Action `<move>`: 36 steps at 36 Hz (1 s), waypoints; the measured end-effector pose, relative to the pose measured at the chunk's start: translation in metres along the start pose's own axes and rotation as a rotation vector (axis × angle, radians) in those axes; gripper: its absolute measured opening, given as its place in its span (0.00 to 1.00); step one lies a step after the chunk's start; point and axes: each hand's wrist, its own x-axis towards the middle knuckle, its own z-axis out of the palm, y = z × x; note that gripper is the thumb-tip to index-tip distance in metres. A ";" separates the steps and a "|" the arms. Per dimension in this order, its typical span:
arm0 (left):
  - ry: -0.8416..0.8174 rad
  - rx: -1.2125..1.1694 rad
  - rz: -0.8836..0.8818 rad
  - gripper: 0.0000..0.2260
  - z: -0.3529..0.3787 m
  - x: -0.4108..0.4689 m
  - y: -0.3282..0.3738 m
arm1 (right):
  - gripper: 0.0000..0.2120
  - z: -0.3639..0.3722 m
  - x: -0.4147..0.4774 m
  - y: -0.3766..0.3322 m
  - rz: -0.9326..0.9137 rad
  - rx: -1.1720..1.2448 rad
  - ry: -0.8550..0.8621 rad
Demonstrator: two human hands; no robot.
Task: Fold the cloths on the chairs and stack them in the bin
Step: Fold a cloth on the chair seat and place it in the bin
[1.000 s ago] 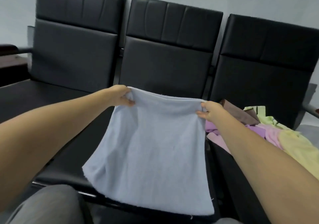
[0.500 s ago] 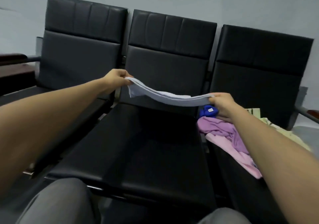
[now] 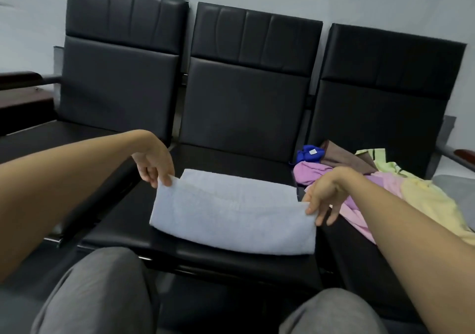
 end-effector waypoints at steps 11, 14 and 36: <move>0.393 -0.180 0.037 0.04 -0.023 0.042 0.021 | 0.06 -0.028 0.037 -0.010 -0.077 0.171 0.569; 0.482 -0.248 0.023 0.04 -0.034 0.063 0.027 | 0.09 -0.037 0.052 -0.016 -0.057 0.193 0.698; 0.470 0.363 0.507 0.23 0.081 0.178 0.099 | 0.20 -0.001 0.167 -0.038 -0.322 0.351 1.071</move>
